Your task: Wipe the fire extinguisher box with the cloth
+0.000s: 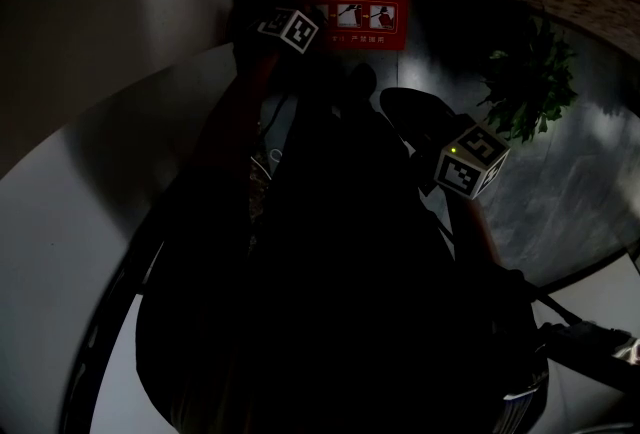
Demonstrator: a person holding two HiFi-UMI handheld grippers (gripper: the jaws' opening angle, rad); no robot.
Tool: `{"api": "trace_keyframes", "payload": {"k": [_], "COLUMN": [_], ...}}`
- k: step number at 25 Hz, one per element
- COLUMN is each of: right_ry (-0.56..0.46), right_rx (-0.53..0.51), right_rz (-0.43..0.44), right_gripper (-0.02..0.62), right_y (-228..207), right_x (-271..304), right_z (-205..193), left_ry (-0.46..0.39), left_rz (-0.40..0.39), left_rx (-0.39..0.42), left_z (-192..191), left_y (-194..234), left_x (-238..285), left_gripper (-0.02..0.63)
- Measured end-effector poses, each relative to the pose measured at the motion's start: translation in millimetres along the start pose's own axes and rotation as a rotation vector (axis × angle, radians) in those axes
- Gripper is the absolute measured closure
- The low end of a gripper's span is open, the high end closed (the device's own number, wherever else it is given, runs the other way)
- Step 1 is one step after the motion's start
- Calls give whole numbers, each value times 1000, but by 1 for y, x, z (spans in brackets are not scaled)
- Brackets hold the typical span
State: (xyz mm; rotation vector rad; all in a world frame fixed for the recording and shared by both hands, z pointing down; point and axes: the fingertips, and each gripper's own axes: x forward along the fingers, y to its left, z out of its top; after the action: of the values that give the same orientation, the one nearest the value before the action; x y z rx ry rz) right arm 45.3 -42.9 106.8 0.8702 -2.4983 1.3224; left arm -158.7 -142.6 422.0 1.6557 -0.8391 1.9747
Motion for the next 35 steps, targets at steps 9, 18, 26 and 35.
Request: {"api": "trace_keyframes", "payload": {"k": [9, 18, 26, 35], "right_ry": [11, -22, -54, -62], "right_rx": [33, 53, 89, 83], "right_rz": [-6, -17, -35, -51], "right_gripper": [595, 595, 595, 595], "right_y": [-9, -23, -42, -53], "right_x": [-19, -42, -64, -79], "right_z": [-13, -16, -19, -20], "left_ry": [34, 88, 74, 26], "left_rz": [-34, 9, 19, 8], "left_rx": [92, 120, 201, 235], "left_z": [24, 31, 56, 88], "left_y": [-30, -35, -61, -88], "left_x": [-6, -8, -13, -21], "left_gripper": [508, 509, 509, 509]}}
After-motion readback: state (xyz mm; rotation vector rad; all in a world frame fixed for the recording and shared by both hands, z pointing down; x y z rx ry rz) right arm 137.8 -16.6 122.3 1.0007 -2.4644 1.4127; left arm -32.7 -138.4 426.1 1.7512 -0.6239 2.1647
